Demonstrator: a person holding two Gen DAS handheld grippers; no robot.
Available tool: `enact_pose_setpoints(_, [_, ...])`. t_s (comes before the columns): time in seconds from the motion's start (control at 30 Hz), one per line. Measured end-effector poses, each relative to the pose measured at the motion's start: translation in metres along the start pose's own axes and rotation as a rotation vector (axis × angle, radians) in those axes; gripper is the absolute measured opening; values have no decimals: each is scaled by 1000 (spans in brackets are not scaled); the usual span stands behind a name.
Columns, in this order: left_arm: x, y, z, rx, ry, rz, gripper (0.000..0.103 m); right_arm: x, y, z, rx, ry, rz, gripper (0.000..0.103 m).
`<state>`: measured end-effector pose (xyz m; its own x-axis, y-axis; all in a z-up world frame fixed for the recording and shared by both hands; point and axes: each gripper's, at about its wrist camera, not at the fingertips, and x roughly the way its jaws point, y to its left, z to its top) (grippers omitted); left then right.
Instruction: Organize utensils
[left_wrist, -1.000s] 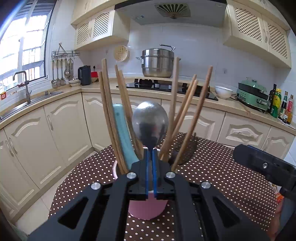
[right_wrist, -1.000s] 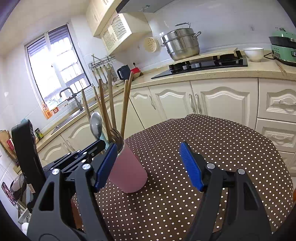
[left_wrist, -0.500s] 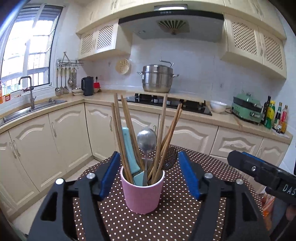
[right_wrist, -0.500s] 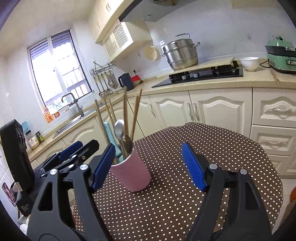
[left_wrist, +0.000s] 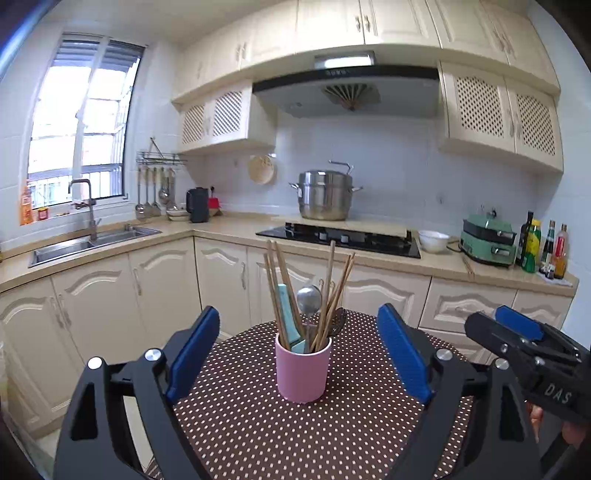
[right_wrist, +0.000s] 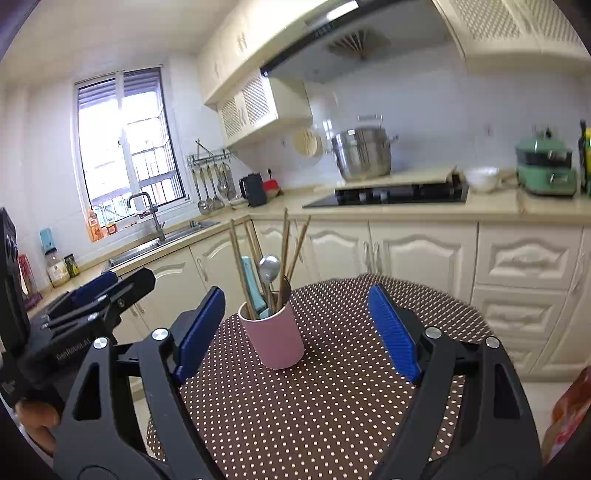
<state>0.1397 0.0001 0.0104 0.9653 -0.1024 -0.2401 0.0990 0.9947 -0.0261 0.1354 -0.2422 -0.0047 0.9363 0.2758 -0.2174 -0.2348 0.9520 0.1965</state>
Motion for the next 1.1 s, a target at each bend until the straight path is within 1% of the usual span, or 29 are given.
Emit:
enact_pose_setpoints(0.17, [-44,-1,-1,-3,-31,14,89,-44,29,-4,-68,-57,-19,87])
enact_pose_setpoints(0.3, [-79,-1,-5,-3,-72,17,90,-74,48,-7,-126,-98,-37,89])
enact_pose_setpoints(0.37, [-92,-2,-7,4,-88,15,91,-83,53,-7,-139,-109,-40,90])
enact_pose_setpoints(0.57, [-127,-4,-12,33,-132,47,91,-106,69,-11,-184,-144,-57,93])
enact_pose_setpoints(0.63, [-135,-3,-14,41,-141,63,91,-112,75,-13,-199,-155,-64,93])
enact_pose_setpoints(0.83, [-155,6,-14,13,-156,63,91,-120,85,-16,-229,-173,-73,94])
enact_pose_setpoints(1.1, [-162,8,-13,10,-170,54,91,-129,88,-17,-234,-195,-75,94])
